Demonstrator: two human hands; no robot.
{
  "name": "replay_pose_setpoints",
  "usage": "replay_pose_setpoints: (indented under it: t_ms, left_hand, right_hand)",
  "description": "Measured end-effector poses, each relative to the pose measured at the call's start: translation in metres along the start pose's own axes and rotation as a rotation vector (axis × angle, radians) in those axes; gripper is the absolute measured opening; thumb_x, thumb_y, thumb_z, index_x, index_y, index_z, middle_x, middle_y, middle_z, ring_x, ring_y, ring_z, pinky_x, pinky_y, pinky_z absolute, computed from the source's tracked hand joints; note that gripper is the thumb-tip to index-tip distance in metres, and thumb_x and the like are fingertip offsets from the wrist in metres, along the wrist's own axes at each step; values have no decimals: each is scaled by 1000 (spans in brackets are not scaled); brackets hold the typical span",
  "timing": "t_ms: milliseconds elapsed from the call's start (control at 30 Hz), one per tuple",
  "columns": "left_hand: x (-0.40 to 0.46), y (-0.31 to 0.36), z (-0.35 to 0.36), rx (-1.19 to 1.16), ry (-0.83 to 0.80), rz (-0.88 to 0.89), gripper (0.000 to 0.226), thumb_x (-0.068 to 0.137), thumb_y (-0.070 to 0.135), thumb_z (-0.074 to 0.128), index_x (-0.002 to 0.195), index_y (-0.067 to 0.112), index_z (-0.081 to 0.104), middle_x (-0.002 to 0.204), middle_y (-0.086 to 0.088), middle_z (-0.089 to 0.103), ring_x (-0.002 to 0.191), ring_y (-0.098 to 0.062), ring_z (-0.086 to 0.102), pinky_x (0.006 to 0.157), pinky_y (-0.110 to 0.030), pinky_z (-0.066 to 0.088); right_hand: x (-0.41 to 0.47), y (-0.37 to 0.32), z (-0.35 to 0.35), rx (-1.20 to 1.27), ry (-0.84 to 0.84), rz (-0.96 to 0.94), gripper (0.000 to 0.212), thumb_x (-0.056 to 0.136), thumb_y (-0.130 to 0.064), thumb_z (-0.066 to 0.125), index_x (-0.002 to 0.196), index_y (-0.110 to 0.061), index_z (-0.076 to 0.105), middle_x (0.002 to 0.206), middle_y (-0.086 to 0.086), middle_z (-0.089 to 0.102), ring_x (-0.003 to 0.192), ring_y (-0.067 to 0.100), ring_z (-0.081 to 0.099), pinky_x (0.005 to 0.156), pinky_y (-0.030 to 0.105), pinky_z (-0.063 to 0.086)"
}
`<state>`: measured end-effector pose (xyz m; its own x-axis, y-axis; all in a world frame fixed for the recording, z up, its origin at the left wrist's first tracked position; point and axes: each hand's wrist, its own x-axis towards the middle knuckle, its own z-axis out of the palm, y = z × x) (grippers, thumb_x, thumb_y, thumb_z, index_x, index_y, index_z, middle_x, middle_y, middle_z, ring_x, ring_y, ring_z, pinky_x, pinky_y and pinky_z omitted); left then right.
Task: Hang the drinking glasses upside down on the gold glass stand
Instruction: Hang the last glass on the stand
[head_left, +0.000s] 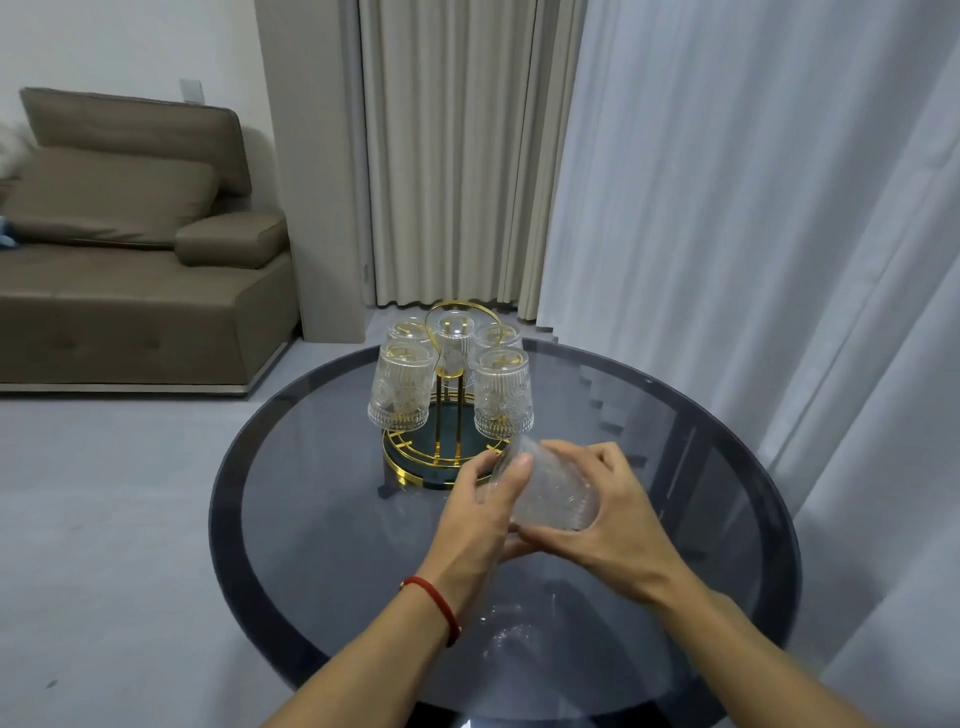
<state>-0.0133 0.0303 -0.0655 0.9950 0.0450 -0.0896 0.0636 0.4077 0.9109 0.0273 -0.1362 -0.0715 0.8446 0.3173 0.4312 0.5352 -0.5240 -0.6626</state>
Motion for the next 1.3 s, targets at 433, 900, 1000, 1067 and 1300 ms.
replay_pose_setpoints:
  t_ms: [433, 900, 1000, 1067, 1300]
  left_hand:
    - [15, 7, -68, 420, 282, 328, 26, 104, 43, 46, 114, 28, 66, 113, 11, 73, 108, -11, 65, 91, -30, 51]
    - [44, -33, -91, 1472, 132, 333, 73, 94, 41, 49, 158, 32, 16, 169, 4, 2, 154, -18, -6, 125, -49, 7]
    - [48, -34, -92, 1549, 89, 376, 70, 95, 43, 45, 158, 34, 16, 169, 5, -7, 153, -18, -15, 124, -49, 2]
    - [50, -36, -93, 1556, 68, 361, 70, 96, 43, 43, 158, 34, 14, 170, 4, -3, 153, -18, -15, 124, -49, 1]
    - [54, -42, -81, 1440, 149, 347, 75, 92, 48, 40, 159, 30, 10, 169, 2, 9, 154, -18, -8, 125, -46, 6]
  right_hand:
    - [48, -89, 2, 44, 188, 89, 71, 84, -50, 81, 145, -23, 58, 131, -3, 69, 114, 13, 67, 102, 37, 56]
    - [147, -134, 17, -471, 46, -29, 67, 83, -49, 69, 138, -11, 64, 128, 13, 70, 122, 31, 61, 100, 42, 50]
    - [153, -130, 26, -548, 7, -19, 60, 80, -52, 69, 122, -10, 69, 118, 10, 74, 111, 31, 66, 90, 47, 56]
    - [156, -126, 32, -586, -22, -20, 60, 79, -54, 69, 119, -10, 69, 116, 8, 75, 106, 32, 67, 87, 48, 57]
    - [166, -102, 50, -657, -102, -65, 62, 81, -65, 66, 111, -12, 74, 106, 5, 77, 109, 30, 64, 96, 46, 50]
